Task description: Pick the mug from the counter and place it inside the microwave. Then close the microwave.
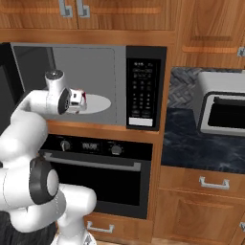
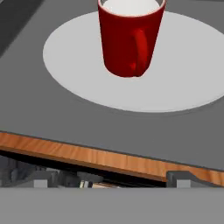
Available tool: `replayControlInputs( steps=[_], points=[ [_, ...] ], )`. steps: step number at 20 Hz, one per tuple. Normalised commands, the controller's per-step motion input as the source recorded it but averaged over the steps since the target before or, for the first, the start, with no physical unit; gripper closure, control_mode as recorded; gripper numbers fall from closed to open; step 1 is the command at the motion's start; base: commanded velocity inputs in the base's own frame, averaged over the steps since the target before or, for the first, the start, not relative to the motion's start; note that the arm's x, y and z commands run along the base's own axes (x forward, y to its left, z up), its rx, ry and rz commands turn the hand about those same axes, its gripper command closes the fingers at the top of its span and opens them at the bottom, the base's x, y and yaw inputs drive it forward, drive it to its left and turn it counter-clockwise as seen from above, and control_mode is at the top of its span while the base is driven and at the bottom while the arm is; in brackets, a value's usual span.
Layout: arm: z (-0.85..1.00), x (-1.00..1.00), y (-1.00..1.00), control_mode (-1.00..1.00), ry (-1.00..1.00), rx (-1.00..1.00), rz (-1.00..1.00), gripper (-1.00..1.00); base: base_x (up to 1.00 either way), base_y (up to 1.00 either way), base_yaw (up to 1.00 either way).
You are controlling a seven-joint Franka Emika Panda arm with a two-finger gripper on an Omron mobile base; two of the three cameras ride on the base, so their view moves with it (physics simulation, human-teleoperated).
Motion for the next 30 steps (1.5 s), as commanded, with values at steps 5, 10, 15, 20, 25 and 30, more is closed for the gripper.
replayControlInputs(
  steps=[5,10,15,20,25,30],
  points=[
    [0.43,-0.72,-0.02,-1.0,-0.02,0.0,0.06,-1.0,0.0,0.0,0.0],
    [0.47,-0.62,-0.13,-1.0,0.04,0.0,0.12,-1.0,0.0,0.0,0.0],
    [0.31,-0.69,-0.09,-1.0,0.0,0.0,0.12,-1.0,0.0,0.0,0.0],
    [0.07,-0.74,0.02,-1.0,-0.06,0.02,0.14,-1.0,0.0,0.0,0.0],
    [0.13,-0.61,0.01,-1.0,-0.1,0.02,0.13,-1.0,0.0,0.0,0.0],
    [0.21,-0.63,0.0,-1.0,-0.01,0.0,0.07,-1.0,0.0,0.0,0.0]
  ],
)
